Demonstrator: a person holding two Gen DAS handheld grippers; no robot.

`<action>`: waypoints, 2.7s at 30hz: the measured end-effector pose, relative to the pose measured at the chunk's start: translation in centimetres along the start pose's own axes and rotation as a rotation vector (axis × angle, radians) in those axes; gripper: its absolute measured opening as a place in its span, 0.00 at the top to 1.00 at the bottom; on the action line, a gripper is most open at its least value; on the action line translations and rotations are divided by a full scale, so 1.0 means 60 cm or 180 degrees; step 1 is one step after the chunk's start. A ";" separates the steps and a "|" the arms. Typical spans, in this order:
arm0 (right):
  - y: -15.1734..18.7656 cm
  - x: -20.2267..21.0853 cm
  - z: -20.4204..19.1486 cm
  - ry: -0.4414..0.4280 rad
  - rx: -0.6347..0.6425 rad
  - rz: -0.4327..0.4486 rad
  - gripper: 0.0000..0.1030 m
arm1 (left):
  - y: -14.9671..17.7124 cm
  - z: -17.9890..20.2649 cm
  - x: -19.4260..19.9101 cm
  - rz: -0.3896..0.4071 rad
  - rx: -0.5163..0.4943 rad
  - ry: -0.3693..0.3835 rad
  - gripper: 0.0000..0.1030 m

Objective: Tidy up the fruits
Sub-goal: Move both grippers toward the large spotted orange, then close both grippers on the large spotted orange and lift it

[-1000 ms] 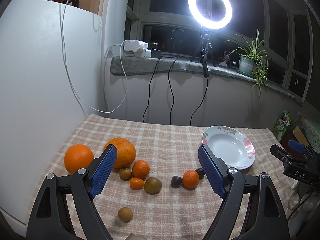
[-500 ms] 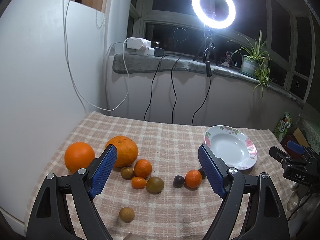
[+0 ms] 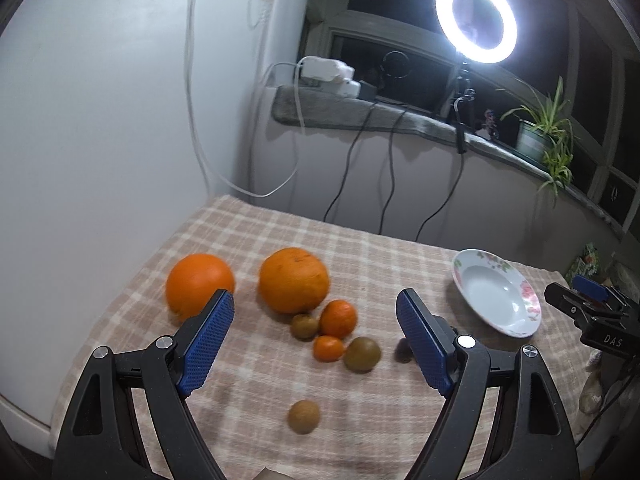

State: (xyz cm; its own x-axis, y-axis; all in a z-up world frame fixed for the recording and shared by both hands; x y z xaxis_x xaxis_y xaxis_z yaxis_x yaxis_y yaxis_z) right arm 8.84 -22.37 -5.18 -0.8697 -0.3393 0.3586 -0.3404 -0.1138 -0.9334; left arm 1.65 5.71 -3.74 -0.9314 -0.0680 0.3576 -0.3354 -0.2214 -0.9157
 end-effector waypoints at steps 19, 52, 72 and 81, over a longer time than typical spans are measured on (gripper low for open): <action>-0.023 -0.153 -0.111 -0.0830 0.0001 -0.0612 0.00 | 0.029 -0.060 -0.070 -0.0427 0.0683 0.0273 0.21; -0.002 -0.349 -0.272 -0.1923 -0.0424 -0.1545 0.14 | 0.050 -0.079 -0.194 -0.0821 0.0776 0.0316 0.43; -0.002 -0.345 -0.293 -0.2016 -0.0434 -0.1622 0.34 | 0.049 -0.067 -0.199 -0.0809 0.0663 0.0346 0.42; -0.016 -0.322 -0.275 -0.1992 -0.0512 -0.1518 0.34 | 0.036 -0.049 -0.186 -0.0713 0.0576 0.0365 0.42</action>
State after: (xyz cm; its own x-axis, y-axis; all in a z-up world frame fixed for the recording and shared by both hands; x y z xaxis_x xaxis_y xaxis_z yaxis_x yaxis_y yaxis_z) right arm 20.08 -0.30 -10.96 -0.2720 -0.7540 0.5979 -0.7136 -0.2588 -0.6510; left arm 10.88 8.84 -10.25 -0.8504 0.1101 0.5144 -0.5132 -0.3888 -0.7652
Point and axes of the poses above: each gripper's, at about its wrist camera, not at the fingertips, and x roughly against the way its jaws point, z to its right, y to its underside, the point moved 2 cm from there along -x, roughly the way its jaws point, and after that the axes turned 12 degrees about z, right-handed, at the moved point
